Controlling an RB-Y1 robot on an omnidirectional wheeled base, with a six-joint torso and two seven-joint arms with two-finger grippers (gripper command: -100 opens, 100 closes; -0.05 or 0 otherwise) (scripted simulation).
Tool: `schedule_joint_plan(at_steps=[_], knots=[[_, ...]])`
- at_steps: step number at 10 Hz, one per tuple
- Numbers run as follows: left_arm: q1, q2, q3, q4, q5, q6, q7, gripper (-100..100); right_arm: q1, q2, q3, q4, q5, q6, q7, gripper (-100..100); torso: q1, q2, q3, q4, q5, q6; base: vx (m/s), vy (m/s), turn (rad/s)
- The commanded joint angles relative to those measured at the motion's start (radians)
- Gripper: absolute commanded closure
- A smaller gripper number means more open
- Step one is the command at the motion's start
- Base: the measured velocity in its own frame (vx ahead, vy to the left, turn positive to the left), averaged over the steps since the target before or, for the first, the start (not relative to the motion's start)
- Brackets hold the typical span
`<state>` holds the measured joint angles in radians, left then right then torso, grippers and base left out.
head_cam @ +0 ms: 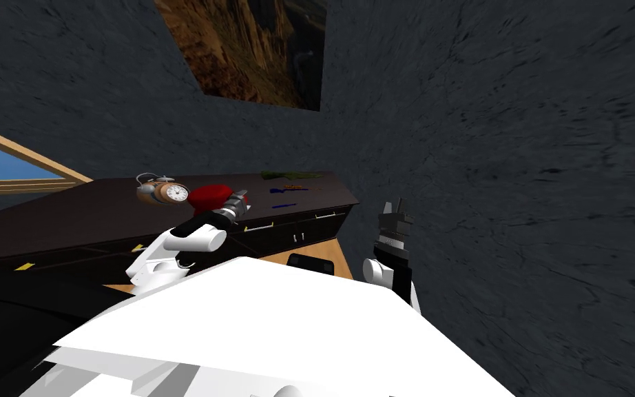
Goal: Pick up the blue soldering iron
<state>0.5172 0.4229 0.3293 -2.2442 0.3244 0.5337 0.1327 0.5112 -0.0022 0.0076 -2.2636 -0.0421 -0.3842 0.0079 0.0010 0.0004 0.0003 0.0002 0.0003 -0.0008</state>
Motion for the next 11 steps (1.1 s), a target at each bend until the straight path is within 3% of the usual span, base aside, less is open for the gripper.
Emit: schedule_joint_plan(at_steps=[1,3,4,6,7,9,10,11], knots=[[-0.004,0.027,0.028,0.010,0.033,0.050,0.022,-100,0.000,0.000,0.000,0.000,0.000,0.000,0.000,0,0.000,0.000,0.000,0.000,0.000,0.000,-0.014,0.000,-0.215],[-0.004,0.027,0.028,0.010,0.033,0.088,0.022,-100,0.000,0.000,0.000,0.000,0.000,0.000,0.000,0,0.000,0.000,0.000,0.000,0.000,0.000,-0.011,0.007,-0.071],[-0.009,0.053,0.054,0.019,0.064,0.125,0.045,-100,0.000,0.000,0.000,0.000,0.000,0.000,0.000,0,0.000,0.000,0.000,0.000,0.000,0.000,-0.014,-0.002,-0.247],[-0.009,0.053,0.054,0.019,0.064,0.168,0.045,-100,0.000,0.000,0.000,0.000,0.000,0.000,0.000,0,0.000,0.000,0.000,0.000,0.000,0.000,-0.011,0.006,-0.053],[-0.015,0.079,0.080,0.029,0.096,0.205,0.070,-100,0.000,0.000,0.000,0.000,0.000,0.000,0.000,0,0.000,0.000,0.000,0.000,0.000,0.000,-0.009,0.001,-0.193],[-0.015,0.079,0.080,0.029,0.096,0.247,0.070,-100,0.000,0.000,0.000,0.000,0.000,0.000,0.000,0,0.000,0.000,0.000,0.000,0.000,0.000,-0.009,0.007,-0.090],[-0.021,0.104,0.105,0.040,0.128,0.280,0.096,-100,0.000,0.000,0.000,0.000,0.000,0.000,0.000,0,0.000,0.000,0.000,0.000,0.000,0.000,-0.008,0.000,-0.229],[-0.021,0.104,0.105,0.040,0.128,0.309,0.096,-100,0.000,0.000,0.000,0.000,0.000,0.000,0.000,0,0.000,0.000,0.000,0.000,0.000,0.001,-0.010,0.010,-0.147]])
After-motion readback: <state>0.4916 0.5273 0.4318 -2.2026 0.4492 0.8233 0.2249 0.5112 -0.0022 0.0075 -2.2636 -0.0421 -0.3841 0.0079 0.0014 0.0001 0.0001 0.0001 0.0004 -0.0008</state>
